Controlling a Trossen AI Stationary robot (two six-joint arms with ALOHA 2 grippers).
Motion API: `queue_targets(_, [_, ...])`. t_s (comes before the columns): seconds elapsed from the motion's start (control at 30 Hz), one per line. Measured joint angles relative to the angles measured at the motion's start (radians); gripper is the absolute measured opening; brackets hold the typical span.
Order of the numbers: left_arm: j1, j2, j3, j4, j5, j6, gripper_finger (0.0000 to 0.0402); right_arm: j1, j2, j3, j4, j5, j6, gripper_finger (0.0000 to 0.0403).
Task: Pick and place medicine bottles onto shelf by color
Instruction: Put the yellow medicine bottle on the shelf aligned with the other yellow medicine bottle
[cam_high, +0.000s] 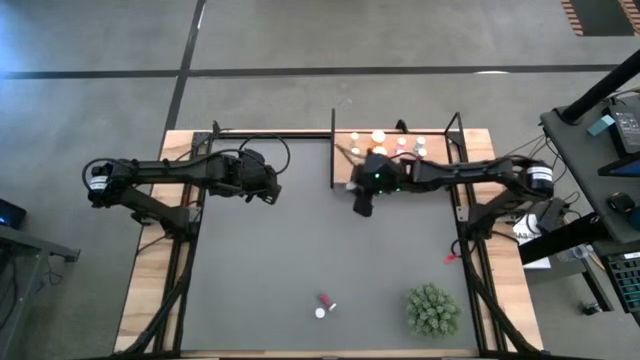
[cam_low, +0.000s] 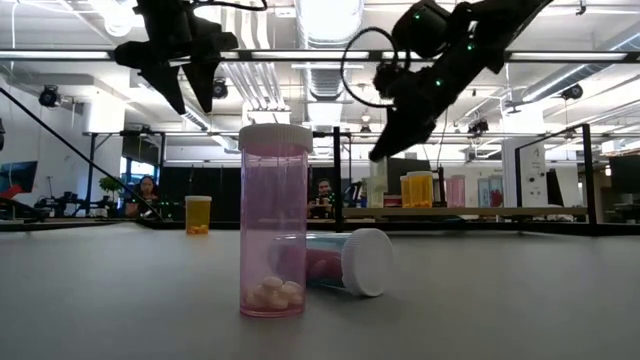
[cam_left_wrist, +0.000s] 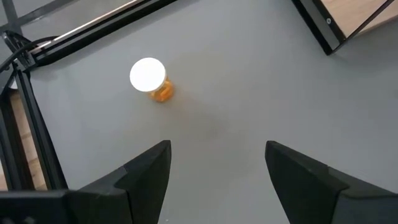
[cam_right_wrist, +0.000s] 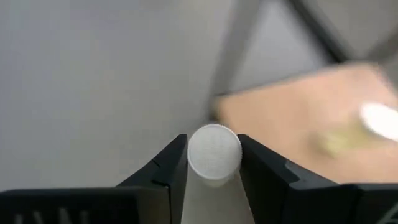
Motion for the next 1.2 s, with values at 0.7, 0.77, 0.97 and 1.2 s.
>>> queue_targets(0.7, [0.0, 0.0, -0.002, 0.001, -0.006, 0.0, 0.0244, -0.103, -0.011, -0.151, 0.254, 0.111, 0.297, 0.0121])
queue_targets(0.77, [0.0, 0.0, -0.002, 0.001, -0.006, 0.0, 0.0244, -0.103, 0.004, -0.151, 0.251, 0.11, 0.297, 0.012])
queue_targets(0.97, [0.0, 0.0, -0.002, 0.003, -0.007, 0.0, 0.0244, -0.103, 0.032, -0.15, 0.271, 0.112, 0.297, 0.0118])
queue_targets(1.2, [0.0, 0.0, -0.002, 0.006, -0.008, 0.0, 0.0244, -0.108, 0.034, -0.151, 0.311, 0.135, 0.286, 0.0121])
